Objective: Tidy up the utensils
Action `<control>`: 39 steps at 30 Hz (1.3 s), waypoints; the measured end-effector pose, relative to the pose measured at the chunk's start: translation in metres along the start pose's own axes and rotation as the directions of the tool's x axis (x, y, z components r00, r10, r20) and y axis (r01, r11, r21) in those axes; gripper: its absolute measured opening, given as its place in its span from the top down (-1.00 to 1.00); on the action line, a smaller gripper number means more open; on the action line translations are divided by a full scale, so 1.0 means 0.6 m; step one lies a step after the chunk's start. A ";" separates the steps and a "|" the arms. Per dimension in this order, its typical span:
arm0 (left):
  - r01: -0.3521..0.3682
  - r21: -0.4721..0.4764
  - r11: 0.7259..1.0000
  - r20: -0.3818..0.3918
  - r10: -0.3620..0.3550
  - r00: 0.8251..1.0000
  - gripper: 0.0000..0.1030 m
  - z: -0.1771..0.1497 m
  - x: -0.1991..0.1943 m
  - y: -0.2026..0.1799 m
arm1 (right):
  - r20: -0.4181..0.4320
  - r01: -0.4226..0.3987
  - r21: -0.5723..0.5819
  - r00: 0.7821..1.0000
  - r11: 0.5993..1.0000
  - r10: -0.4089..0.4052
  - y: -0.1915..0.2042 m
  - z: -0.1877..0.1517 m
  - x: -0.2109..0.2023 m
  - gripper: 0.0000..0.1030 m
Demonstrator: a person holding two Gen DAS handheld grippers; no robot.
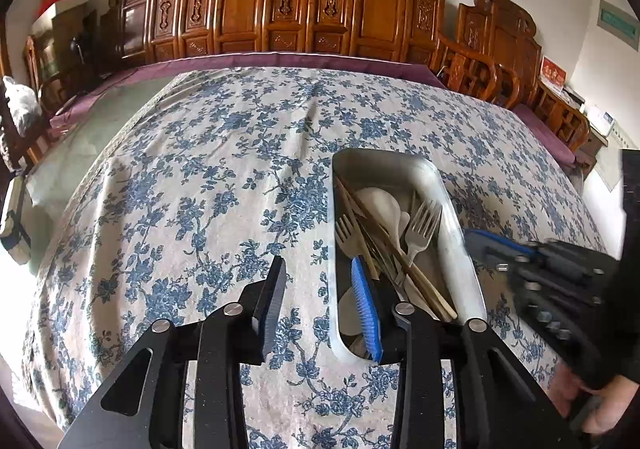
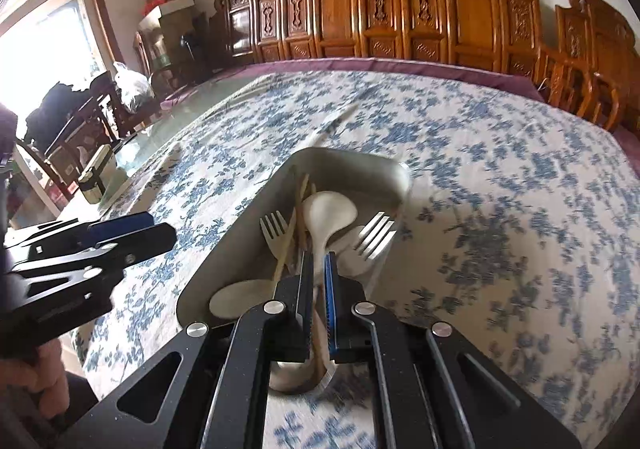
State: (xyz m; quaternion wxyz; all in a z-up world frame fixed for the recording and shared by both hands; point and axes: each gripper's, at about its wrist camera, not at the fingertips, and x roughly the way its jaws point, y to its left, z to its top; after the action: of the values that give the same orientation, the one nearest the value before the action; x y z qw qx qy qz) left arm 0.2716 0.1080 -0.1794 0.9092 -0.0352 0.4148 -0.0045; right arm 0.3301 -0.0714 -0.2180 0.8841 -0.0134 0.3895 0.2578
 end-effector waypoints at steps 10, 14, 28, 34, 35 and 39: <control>0.014 0.031 0.999 0.035 -0.015 0.999 -0.50 -0.007 -0.040 -0.054 | 0.056 0.073 0.017 0.996 0.997 -0.074 -0.035 -0.043 -0.125 0.15; 0.029 0.053 0.998 0.038 -0.031 0.999 -0.78 -0.013 -0.069 -0.086 | 0.084 0.121 0.048 0.989 0.992 -0.124 -0.053 -0.067 -0.191 -0.37; -0.006 0.112 0.994 0.193 -0.016 0.981 -0.85 -0.025 -0.272 -0.174 | 0.274 0.256 0.117 0.920 0.959 -0.279 -0.062 -0.091 -0.430 -0.95; -0.010 0.102 0.995 0.275 -0.018 0.961 -0.85 -0.027 -0.364 -0.185 | 0.365 0.261 0.138 0.883 0.955 -0.294 -0.046 -0.095 -0.519 -0.95; -0.018 0.104 0.994 0.283 -0.013 0.959 -0.85 -0.028 -0.373 -0.187 | 0.379 0.266 0.139 0.876 0.954 -0.300 -0.041 -0.095 -0.530 -0.95; -0.032 0.112 0.993 0.311 -0.004 0.950 -0.85 -0.036 -0.408 -0.197 | 0.407 0.271 0.144 0.860 0.952 -0.307 -0.030 -0.099 -0.557 -0.95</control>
State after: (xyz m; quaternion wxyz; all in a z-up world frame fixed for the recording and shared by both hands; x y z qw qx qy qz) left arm 0.0970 -0.0021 -0.0007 0.9637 0.0201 0.2658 -0.0164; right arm 0.1094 -0.2490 -0.0302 0.9758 0.0211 0.1916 0.1028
